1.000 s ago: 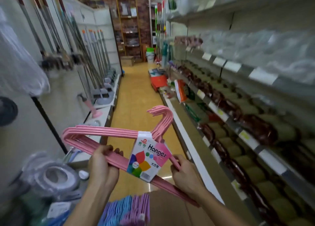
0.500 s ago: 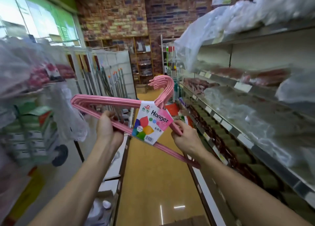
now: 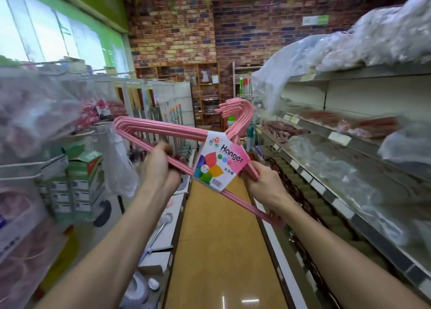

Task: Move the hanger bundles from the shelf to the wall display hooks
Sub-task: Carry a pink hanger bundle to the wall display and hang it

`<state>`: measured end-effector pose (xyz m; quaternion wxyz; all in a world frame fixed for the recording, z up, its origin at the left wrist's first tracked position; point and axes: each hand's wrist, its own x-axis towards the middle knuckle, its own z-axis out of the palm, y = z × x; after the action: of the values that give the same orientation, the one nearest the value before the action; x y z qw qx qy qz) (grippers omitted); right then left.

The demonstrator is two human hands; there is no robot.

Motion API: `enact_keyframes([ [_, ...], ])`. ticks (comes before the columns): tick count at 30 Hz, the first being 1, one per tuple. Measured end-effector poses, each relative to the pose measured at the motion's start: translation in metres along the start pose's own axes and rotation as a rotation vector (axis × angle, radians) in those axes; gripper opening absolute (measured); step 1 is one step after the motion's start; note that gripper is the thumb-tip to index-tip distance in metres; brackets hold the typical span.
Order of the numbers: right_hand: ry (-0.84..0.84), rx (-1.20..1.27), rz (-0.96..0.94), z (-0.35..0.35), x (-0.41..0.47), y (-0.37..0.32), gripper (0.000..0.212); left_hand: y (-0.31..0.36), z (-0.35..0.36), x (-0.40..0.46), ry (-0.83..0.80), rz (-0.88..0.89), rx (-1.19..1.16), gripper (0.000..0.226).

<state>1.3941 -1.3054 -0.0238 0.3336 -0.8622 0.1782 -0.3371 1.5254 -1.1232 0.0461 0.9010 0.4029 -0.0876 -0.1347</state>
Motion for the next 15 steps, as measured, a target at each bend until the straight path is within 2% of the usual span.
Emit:
enact_keyframes([
  [4, 0.007, 0.051, -0.036, 0.007, -0.004, -0.007, 0.018, 0.012, -0.010, -0.012, -0.005, 0.071, 0.002, 0.018],
  [6, -0.018, 0.044, -0.080, 0.010, 0.000, -0.013, 0.012, 0.022, -0.011, -0.022, 0.011, 0.108, -0.035, 0.019],
  [11, -0.095, 0.112, -0.238, 0.013, 0.012, -0.043, 0.014, 0.050, -0.015, -0.057, 0.121, 0.304, -0.057, 0.021],
  [15, -0.166, 0.215, -0.347, 0.025, 0.009, -0.068, 0.013, 0.074, -0.031, -0.087, 0.206, 0.410, -0.047, 0.012],
])
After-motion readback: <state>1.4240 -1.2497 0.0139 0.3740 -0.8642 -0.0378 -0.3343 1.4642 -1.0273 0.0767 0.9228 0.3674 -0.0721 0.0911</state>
